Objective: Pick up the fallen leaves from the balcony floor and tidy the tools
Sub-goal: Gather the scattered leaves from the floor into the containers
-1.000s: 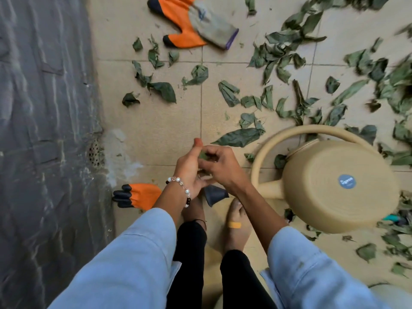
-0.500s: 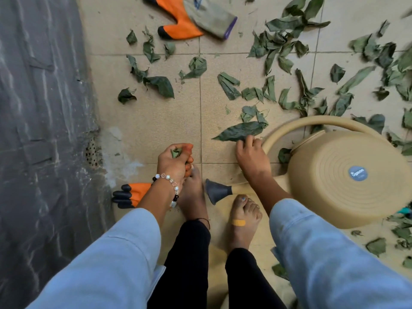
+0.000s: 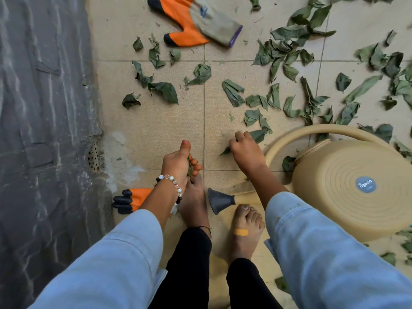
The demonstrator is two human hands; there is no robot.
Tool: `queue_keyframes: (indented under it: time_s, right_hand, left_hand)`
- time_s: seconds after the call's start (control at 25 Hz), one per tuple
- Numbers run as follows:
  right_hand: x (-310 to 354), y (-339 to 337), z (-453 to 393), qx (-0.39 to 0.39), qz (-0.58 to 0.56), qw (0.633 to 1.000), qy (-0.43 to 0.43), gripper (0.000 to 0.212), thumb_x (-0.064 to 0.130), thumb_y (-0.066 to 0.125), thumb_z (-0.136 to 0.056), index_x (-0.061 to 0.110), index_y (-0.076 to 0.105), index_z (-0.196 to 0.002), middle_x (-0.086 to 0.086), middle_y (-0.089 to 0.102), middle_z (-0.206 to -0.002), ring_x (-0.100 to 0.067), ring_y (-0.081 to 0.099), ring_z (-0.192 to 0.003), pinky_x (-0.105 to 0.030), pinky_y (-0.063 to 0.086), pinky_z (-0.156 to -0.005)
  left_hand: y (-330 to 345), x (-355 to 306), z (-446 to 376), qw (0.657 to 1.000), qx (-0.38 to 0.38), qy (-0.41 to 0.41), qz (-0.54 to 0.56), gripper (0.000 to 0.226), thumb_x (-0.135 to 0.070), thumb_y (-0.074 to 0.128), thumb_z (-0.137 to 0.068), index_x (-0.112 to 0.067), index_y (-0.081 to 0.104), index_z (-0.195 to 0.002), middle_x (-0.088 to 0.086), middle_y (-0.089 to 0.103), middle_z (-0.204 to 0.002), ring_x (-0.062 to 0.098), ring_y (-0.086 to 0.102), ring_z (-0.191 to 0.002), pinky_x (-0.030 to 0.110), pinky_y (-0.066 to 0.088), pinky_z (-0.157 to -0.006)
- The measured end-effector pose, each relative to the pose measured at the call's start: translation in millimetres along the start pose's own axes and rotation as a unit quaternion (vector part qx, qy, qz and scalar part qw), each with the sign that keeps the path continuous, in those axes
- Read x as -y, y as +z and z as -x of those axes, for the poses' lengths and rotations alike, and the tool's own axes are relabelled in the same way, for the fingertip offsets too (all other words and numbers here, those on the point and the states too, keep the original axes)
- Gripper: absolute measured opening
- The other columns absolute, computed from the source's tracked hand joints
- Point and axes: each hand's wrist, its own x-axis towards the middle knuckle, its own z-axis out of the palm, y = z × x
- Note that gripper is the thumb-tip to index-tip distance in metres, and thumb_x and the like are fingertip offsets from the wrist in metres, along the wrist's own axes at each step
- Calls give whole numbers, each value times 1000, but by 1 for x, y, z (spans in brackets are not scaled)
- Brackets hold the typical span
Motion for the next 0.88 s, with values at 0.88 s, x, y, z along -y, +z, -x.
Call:
queue_keyframes:
  time_s: [0.88]
  right_hand:
    - [-41,-43,-26,-20,-157,956,246,43,28,56,-94,21,48,-136,-20,35,-143,-40,37,-124,-40,38,-98]
  left_hand:
    - [21,-42,4,992,0,21,121,31,-32,55,-96,-8,58,-77,-4,32,-47,5,26,-32,13,24,-35]
